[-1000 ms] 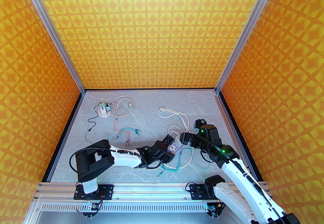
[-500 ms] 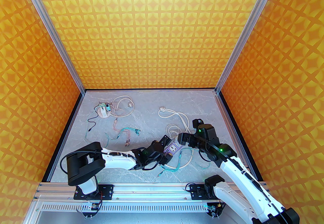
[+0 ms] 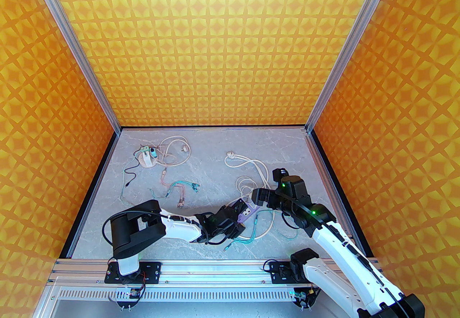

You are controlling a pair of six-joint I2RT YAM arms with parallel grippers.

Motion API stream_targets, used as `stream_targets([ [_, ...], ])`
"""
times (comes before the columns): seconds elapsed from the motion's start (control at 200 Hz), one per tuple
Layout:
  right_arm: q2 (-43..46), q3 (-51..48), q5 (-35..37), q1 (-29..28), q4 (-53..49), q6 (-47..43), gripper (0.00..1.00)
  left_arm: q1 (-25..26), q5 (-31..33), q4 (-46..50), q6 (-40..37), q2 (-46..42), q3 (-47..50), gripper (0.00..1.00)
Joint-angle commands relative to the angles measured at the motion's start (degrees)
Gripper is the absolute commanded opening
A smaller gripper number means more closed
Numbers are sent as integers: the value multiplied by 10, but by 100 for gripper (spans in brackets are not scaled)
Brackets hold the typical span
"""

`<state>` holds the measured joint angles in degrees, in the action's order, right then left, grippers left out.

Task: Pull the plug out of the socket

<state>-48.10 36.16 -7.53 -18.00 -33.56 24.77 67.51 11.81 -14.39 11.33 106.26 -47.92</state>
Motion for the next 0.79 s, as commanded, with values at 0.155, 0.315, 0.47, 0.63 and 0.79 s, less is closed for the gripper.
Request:
stream_targets([
  [0.155, 2, -10, 33, -47, 31, -10, 99, -27, 5, -1, -19, -14, 13, 53],
  [0.315, -1, -17, 58, -82, 60, -26, 97, -42, 5, 11, -40, -34, 34, 51],
  [0.47, 23, -55, 87, -95, 120, -45, 82, -48, 5, 29, -49, -46, 49, 53],
  [0.63, -28, -75, 79, -123, 177, -67, 66, -49, -5, 34, -47, -56, 56, 54],
  [0.79, -85, -67, 159, -188, 218, -100, 68, -49, -13, 36, -45, -51, 51, 53],
])
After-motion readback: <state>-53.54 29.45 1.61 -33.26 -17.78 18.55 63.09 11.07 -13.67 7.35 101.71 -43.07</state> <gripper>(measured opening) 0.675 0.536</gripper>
